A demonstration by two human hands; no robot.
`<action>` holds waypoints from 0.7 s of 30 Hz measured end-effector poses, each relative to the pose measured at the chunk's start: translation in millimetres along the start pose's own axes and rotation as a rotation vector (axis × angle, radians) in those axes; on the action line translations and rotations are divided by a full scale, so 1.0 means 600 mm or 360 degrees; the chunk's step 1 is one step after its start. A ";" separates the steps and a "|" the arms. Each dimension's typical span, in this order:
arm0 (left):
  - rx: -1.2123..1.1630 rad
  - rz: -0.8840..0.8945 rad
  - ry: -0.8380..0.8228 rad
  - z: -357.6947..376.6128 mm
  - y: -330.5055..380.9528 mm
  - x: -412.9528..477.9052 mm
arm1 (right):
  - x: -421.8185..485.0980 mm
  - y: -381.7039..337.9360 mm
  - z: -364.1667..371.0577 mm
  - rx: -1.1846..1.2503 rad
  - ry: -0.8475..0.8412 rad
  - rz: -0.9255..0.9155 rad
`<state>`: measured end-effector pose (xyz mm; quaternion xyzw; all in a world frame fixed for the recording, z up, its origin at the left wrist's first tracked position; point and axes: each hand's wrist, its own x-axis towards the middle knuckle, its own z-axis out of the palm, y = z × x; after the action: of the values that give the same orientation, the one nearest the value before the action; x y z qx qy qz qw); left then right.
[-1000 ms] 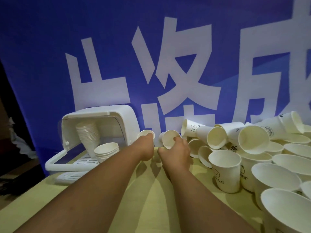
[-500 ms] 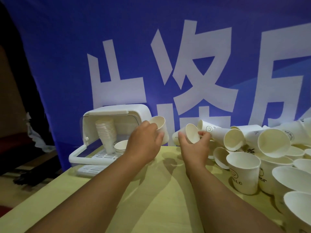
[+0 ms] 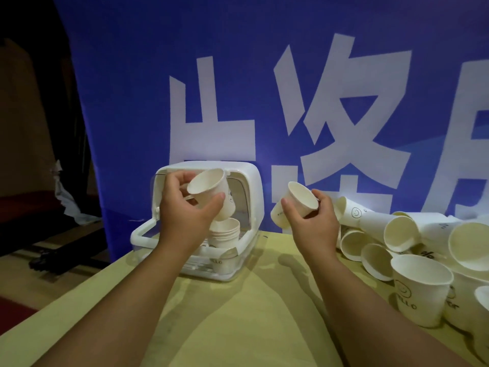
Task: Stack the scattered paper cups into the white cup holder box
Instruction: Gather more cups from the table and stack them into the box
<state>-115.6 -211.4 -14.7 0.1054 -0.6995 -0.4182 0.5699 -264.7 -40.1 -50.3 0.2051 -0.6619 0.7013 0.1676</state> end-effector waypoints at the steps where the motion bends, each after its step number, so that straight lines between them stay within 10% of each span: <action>1: 0.0011 -0.0024 -0.0025 -0.005 -0.006 0.001 | 0.000 -0.005 0.003 0.0003 -0.0014 -0.0019; 21: 0.0677 -0.0446 -0.0945 -0.041 -0.067 0.000 | -0.016 -0.065 0.044 -0.0012 -0.0248 -0.0204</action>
<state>-106.9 -248.2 -43.3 0.1901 -0.8838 -0.3500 0.2455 -234.6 -63.4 -20.7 0.3003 -0.6609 0.6686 0.1610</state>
